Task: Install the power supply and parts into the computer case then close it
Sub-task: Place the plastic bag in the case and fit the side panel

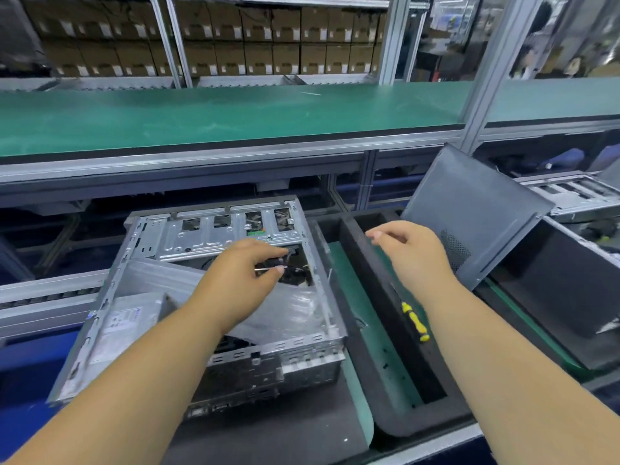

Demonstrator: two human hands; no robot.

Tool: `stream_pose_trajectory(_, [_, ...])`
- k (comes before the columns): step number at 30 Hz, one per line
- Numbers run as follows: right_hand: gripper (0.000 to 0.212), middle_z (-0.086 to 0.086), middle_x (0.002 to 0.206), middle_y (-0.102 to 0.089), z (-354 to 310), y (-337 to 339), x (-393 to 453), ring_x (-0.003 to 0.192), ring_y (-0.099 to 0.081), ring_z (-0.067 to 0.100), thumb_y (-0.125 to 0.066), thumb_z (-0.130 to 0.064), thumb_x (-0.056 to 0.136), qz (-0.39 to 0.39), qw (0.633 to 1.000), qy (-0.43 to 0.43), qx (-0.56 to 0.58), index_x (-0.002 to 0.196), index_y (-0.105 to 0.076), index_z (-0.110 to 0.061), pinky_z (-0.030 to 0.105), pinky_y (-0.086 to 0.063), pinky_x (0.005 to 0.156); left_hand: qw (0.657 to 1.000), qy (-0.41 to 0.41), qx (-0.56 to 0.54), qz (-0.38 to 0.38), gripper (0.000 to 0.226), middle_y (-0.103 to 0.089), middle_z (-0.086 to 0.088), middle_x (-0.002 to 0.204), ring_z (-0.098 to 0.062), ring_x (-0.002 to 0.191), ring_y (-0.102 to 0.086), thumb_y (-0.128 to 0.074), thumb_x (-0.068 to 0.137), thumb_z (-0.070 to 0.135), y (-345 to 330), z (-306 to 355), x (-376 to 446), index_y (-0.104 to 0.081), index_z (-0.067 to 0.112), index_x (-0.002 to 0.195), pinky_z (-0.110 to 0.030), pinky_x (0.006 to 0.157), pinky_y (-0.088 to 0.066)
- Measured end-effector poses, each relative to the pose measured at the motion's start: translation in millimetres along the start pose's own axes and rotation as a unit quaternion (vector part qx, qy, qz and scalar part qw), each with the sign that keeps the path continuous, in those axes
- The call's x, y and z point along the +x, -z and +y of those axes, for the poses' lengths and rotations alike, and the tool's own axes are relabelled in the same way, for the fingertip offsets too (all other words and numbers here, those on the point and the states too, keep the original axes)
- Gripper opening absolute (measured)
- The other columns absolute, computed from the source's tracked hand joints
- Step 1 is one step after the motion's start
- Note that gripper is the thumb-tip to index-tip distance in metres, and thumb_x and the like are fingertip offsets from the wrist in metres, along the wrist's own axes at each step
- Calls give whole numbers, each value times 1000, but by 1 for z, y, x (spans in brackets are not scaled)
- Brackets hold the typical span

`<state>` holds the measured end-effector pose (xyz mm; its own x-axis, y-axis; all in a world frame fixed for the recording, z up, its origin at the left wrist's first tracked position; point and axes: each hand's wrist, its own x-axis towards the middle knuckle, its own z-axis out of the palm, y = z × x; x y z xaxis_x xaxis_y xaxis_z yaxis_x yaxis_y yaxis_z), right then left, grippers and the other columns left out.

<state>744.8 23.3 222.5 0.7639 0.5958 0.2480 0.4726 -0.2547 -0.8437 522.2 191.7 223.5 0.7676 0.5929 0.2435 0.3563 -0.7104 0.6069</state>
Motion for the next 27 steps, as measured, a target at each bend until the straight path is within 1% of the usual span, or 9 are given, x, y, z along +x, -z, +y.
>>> stream_pose_trajectory(4, [21,-22,82,-72,38,52,16,80,-63,-4,-60,-22,91,30,997,-42,51,82,-76,-34,23,-47,70,1000,-5,-15,-12,29,-58,15,109,-3,99,-53,-62,92,30,-37,52,16,-65,39,120,-24,90,-41])
stream_pose_trajectory(7, [21,-24,84,-71,66,90,27,82,-62,-8,-59,-23,92,43,995,-60,65,82,-75,-32,14,-42,67,999,-24,-9,-20,29,-57,19,115,4,105,-47,-62,92,30,-71,89,33,-66,38,119,-10,90,-31])
stream_pose_trajectory(9, [20,-24,85,-71,84,114,36,83,-62,-8,-59,-24,92,54,994,-67,69,82,-75,-32,16,-43,69,999,-36,-6,-29,29,-57,21,117,5,109,-47,-63,91,30,-94,110,44,-65,39,118,-4,89,-28])
stream_pose_trajectory(13, [18,-22,87,-70,123,157,51,81,-62,-7,-59,-24,92,87,989,-91,79,86,-72,-34,14,-43,63,999,-20,-14,-43,30,-55,24,120,5,114,-46,-62,91,33,-136,143,58,-63,43,119,-19,99,-35])
stream_pose_trajectory(17, [11,-12,96,-66,159,191,68,82,-60,0,-62,-21,88,163,978,-108,72,91,-63,-32,18,-40,62,999,-3,-21,-49,29,-51,32,119,15,112,-43,-61,91,35,-171,168,66,-62,47,117,-19,100,-34])
stream_pose_trajectory(19, [17,-3,104,-62,174,202,77,81,-59,5,-66,-22,85,203,969,-125,61,98,-57,-28,22,-40,62,998,12,-34,-47,28,-50,35,118,20,111,-41,-61,91,35,-184,178,70,-62,49,116,-17,99,-33])
stream_pose_trajectory(21, [27,0,111,-58,187,209,85,82,-58,7,-68,-22,83,225,961,-145,69,106,-53,-25,27,-41,65,998,24,-40,-47,28,-51,34,119,16,114,-43,-61,92,35,-194,187,75,-63,48,116,-18,99,-34])
stream_pose_trajectory(23, [39,2,116,-54,196,213,94,86,-57,8,-70,-23,83,224,958,-158,81,117,-50,-21,29,-44,73,997,32,-43,-48,29,-51,34,119,12,116,-44,-60,92,34,-202,194,79,-63,47,117,-19,100,-34])
stream_pose_trajectory(27, [50,0,121,-55,198,220,120,97,-56,16,-70,-37,84,196,964,-164,80,127,-49,-19,29,-39,79,996,44,-51,-51,29,-50,38,116,20,113,-42,-60,91,34,-210,201,85,-63,50,115,-16,99,-32])
